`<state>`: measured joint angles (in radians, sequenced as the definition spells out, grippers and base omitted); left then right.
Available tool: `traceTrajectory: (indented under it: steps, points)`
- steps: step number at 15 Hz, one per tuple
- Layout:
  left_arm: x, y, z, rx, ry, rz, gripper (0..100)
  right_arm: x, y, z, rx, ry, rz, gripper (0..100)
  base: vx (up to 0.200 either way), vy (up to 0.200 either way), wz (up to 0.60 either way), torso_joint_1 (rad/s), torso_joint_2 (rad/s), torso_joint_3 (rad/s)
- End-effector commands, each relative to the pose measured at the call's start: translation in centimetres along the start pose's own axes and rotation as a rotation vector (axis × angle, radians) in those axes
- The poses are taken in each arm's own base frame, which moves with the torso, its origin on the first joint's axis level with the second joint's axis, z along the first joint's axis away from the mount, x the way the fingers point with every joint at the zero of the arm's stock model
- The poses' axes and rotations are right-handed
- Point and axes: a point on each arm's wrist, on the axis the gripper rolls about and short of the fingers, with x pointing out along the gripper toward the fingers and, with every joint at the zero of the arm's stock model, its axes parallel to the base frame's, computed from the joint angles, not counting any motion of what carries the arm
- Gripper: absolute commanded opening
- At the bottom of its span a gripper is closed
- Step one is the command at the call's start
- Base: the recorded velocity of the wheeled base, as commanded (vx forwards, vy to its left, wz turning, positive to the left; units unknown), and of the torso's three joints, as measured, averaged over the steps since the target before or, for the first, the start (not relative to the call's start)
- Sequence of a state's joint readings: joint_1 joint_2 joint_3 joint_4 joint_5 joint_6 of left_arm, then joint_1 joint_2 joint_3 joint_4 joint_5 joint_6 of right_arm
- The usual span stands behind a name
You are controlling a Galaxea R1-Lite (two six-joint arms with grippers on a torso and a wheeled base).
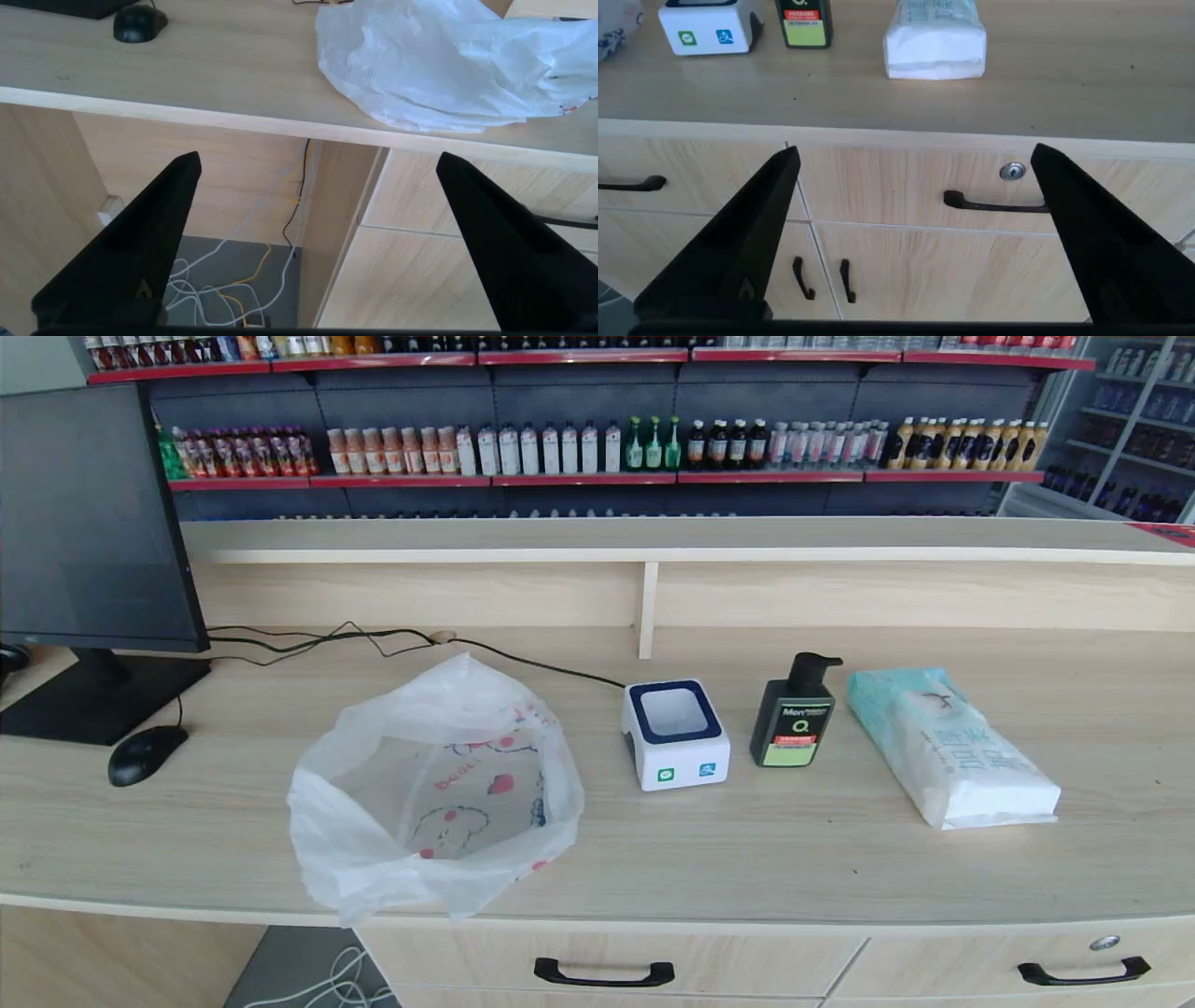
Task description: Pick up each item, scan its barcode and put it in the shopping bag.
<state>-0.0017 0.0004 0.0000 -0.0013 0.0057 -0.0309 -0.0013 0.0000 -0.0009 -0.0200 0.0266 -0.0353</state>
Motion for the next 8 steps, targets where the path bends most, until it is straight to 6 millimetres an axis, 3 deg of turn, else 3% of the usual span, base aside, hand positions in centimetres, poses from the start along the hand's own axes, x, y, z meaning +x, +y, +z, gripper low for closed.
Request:
traceTrajectory:
  steps: [1,4,5,6,8]
  points:
    - [0.0,0.0,0.0,0.000,-0.001,0.001,100,-0.4,0.1,2.0,-0.018,-0.129,0.060,100,0.000,0.000,0.00,0.000,0.00,0.000]
    - [0.0,0.0,0.0,0.000,-0.001,0.001,100,-0.8,0.1,4.5,-0.025,-0.178,0.113,100,0.000,0.000,0.00,0.000,0.00,0.000]
    - [0.0,0.0,0.0,0.000,-0.001,0.001,100,0.0,-0.1,6.8,-0.017,-0.147,0.144,100,0.000,0.000,0.00,0.000,0.00,0.000]
    - [0.0,0.0,0.0,0.000,-0.001,0.001,100,0.4,-0.1,7.7,-0.014,-0.129,0.155,100,0.000,0.000,0.00,0.000,0.00,0.000]
    - [0.0,0.0,0.0,0.000,-0.001,0.001,100,3.9,-0.2,11.4,-0.008,-0.069,0.171,100,0.000,0.000,0.00,0.000,0.00,0.000]
